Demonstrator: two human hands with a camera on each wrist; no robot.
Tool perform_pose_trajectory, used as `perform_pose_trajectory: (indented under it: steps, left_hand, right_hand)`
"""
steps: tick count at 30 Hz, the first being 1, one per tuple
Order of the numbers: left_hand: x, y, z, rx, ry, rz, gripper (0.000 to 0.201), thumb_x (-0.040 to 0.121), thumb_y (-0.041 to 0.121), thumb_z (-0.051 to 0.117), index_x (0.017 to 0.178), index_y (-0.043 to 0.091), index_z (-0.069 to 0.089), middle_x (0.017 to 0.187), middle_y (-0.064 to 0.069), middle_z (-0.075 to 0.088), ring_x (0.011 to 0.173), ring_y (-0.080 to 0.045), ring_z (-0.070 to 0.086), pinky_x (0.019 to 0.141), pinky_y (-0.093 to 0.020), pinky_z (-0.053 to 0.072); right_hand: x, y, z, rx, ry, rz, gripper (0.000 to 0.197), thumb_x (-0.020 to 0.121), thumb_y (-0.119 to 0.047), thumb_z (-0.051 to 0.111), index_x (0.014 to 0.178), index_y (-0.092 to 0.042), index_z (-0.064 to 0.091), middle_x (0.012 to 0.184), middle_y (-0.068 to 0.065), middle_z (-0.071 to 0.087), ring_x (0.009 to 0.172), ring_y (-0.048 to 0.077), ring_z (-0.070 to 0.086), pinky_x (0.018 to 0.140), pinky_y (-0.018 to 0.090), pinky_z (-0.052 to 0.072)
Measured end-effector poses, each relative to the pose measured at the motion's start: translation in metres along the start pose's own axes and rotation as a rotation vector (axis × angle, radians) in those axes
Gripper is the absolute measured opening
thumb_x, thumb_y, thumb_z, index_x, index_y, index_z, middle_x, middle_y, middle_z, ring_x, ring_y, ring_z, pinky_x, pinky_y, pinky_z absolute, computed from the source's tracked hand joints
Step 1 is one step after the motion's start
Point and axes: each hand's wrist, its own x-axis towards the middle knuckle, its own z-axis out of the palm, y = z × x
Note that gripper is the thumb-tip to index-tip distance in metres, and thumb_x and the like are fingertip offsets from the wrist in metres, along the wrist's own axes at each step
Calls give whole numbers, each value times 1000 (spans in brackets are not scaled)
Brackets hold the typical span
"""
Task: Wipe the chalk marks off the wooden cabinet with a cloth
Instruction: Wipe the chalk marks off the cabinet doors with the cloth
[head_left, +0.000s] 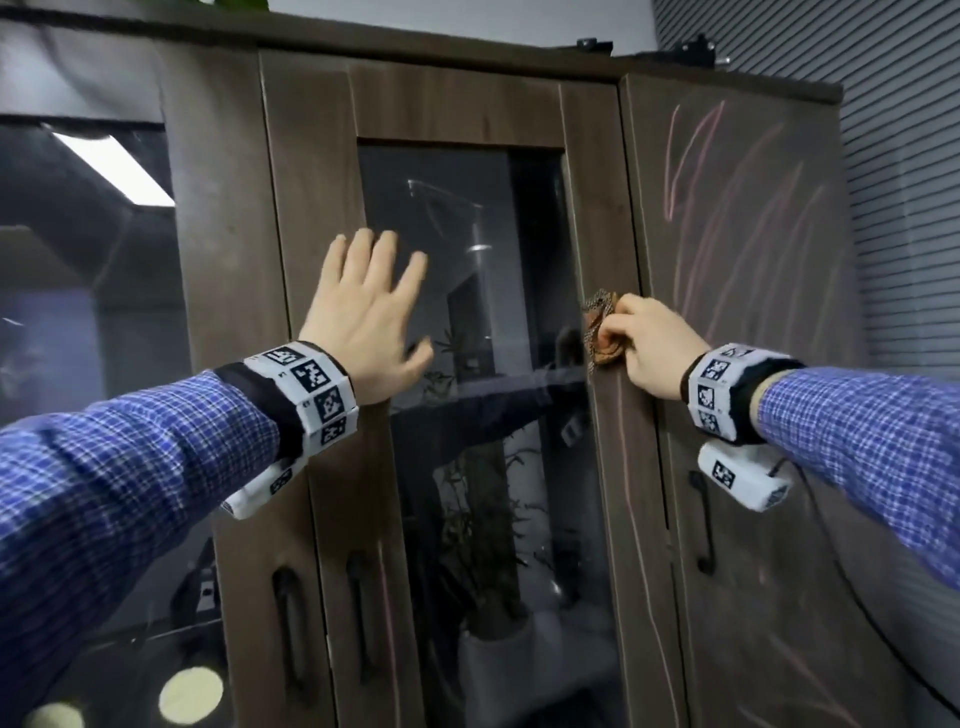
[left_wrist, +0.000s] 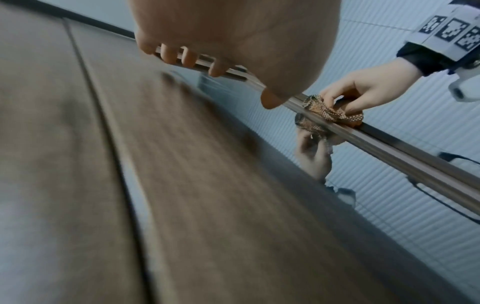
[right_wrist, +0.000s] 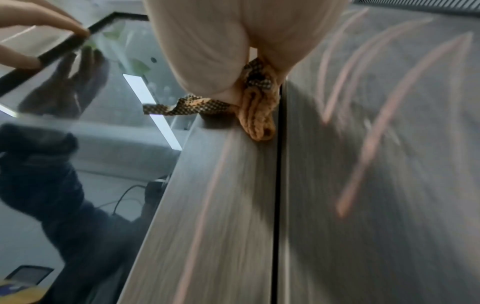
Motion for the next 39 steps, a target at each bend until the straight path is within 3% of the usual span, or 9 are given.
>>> perform_pose_trajectory:
  steps: [6,9,13,17,20,27,30,34,39]
  left_hand:
    - [-4,54,7,1,-111,149,96,80,71,48,158,21,23,160,-21,22,148,-46,15,122,-57,15]
    - [-3,63,14,36,-153,144,103,79,76,52,159,22,18,162,-22,15,149,-48,10,121,-59,17]
    - [-3,66,22,61,-148,127,110,74,80,54,158,20,16,162,-24,12,149,-51,7,120,-63,16]
    - [-6,74,26,50,-145,102,113,72,80,56,158,17,16,161,-26,10,149,-52,6,120,-65,14]
    - [-9,83,27,31,-125,76,115,70,78,60,156,13,19,160,-27,13,148,-53,8,118,-66,15]
    - [-25,124,34,11,-126,93,120,66,81,62,156,12,22,161,-24,15,147,-55,8,117,-69,16]
    - [-28,136,37,11,-136,91,121,65,82,62,156,13,22,161,-23,15,147,-55,8,116,-70,16]
    - [-32,144,45,9,-128,103,119,67,82,59,157,13,23,162,-22,16,147,-55,8,115,-72,16]
    - [-41,153,51,-16,-114,121,117,69,81,56,157,11,24,162,-23,17,148,-54,8,115,-73,15]
  right_hand:
    - [-84,-2,44,25,-82,39,35,78,13,51,95,-13,67,94,-6,39,88,18,39,86,41,45]
    - [-83,-3,40,55,-144,22,34,79,12,49,94,-13,67,94,-6,40,93,20,41,91,37,42]
    - [-41,-7,22,121,11,59,31,83,8,49,98,-12,68,101,1,52,103,27,49,95,39,42]
    - [-30,-10,28,123,125,83,30,82,7,51,97,-10,70,103,9,56,99,29,49,89,37,42]
    - [-62,-8,47,117,122,45,25,80,6,56,95,-9,70,99,7,55,95,27,49,85,32,40]
    - [-162,-13,87,133,-31,-26,26,75,11,62,90,-8,70,92,8,54,86,25,47,80,42,49]
    - [-145,-15,75,148,-46,-13,24,81,8,57,94,-6,70,96,12,54,93,29,49,83,46,49]
    - [-80,-21,59,243,190,34,30,87,4,54,108,-8,72,105,14,56,102,31,52,94,38,45]
    - [-92,-19,77,213,253,-66,33,80,7,57,102,-9,76,97,16,56,89,34,51,81,34,44]
